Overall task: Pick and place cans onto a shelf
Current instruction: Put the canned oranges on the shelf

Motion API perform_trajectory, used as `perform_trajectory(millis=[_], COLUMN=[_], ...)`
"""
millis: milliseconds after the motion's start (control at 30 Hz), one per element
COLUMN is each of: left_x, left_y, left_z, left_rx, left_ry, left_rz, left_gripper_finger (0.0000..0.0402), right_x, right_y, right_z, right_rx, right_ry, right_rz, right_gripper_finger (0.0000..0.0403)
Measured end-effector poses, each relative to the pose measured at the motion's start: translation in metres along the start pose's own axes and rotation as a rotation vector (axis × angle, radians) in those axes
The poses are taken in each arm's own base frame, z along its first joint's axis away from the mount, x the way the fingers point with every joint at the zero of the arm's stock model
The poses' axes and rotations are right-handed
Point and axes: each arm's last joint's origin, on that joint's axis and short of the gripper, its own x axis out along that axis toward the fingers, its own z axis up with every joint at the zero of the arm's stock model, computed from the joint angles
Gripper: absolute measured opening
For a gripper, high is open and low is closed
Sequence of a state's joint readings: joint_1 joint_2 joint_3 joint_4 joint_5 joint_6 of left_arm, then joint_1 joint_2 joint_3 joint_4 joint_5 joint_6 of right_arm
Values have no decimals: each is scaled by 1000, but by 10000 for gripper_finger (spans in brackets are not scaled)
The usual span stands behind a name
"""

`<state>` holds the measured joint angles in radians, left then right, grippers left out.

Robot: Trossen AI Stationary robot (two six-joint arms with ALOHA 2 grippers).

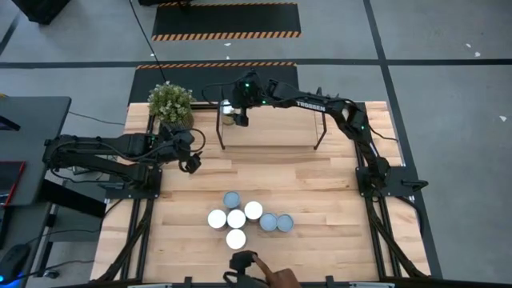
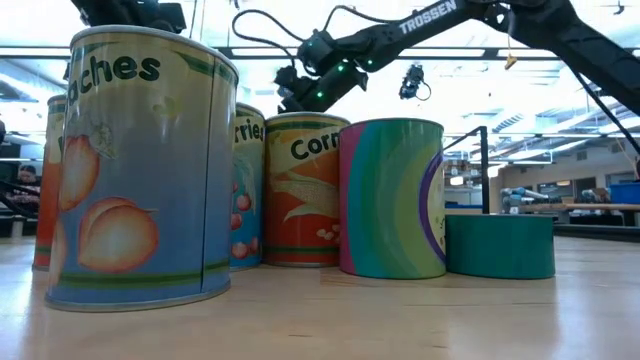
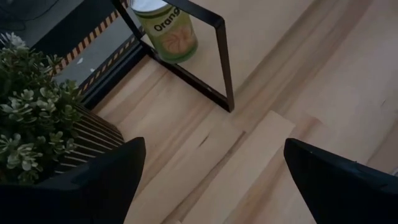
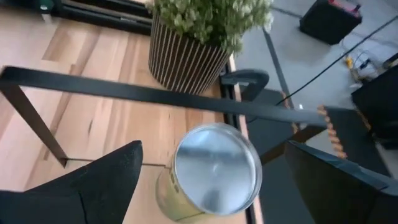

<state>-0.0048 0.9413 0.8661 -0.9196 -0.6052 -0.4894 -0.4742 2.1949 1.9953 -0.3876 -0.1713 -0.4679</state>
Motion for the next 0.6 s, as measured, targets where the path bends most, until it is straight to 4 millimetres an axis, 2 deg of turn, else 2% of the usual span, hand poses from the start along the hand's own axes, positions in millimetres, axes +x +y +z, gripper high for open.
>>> perform_trajectory(millis=[333, 500, 600], left_x=[0, 0, 0], left_y=[-1, -1, -1], left_z=[0, 0, 0], left_rx=[-4, -4, -6], left_ry=[15, 16, 16], left_rz=[-29, -32, -32], left_gripper_finger=[389, 389, 389], right_x=[5, 3, 9], right_y=[-16, -16, -14], right_z=[-22, -33, -42], right_rx=[165, 181, 170], right_ry=[54, 142, 181], right_rz=[27, 76, 85], right_gripper_finger=[400, 400, 400])
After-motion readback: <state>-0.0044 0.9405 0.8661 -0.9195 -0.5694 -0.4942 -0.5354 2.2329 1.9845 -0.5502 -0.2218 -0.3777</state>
